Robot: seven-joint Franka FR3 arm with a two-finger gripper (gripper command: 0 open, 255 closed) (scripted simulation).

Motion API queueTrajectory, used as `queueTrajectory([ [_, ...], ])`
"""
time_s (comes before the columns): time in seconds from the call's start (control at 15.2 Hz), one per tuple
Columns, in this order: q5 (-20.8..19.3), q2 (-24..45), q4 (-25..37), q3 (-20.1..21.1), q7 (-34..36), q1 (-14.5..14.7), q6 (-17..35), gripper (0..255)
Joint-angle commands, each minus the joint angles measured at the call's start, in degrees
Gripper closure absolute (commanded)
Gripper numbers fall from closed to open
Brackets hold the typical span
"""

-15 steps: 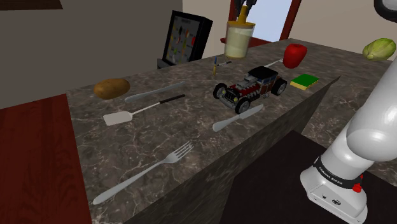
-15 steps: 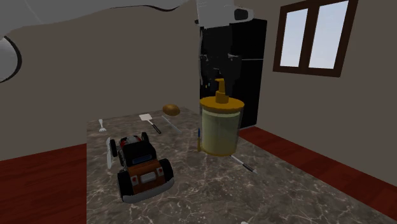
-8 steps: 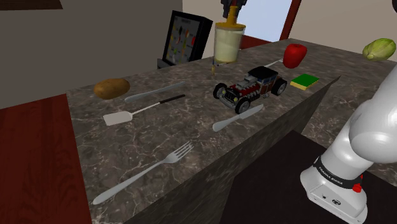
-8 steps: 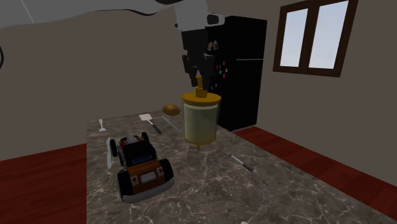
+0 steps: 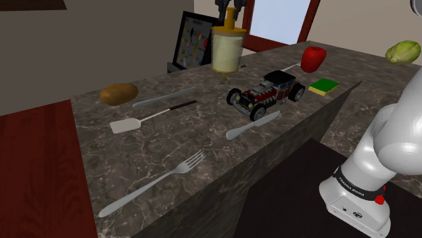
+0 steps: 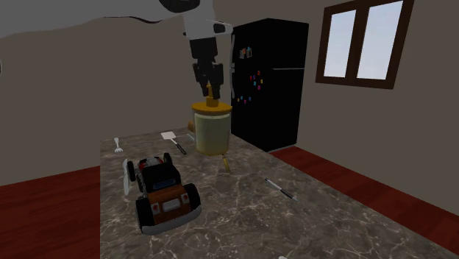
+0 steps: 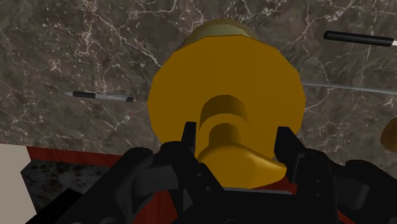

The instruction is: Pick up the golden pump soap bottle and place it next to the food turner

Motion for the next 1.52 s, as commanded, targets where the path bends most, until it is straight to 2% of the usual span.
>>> queueTrajectory([
  [0.0, -0.61, 0.90, 1.27, 1.55, 3.22, 1.68, -0.35, 255],
  [0.26, -1.70, 3.18, 4.25, 3.92, 8.15, 4.43, -1.19, 255],
  [1.12, -1.26, -1.45, -12.12, 3.73, 8.22, 4.19, 10.57, 255],
  [1.45, -1.25, -1.61, -12.87, 3.72, 8.22, 4.19, 11.16, 255],
])
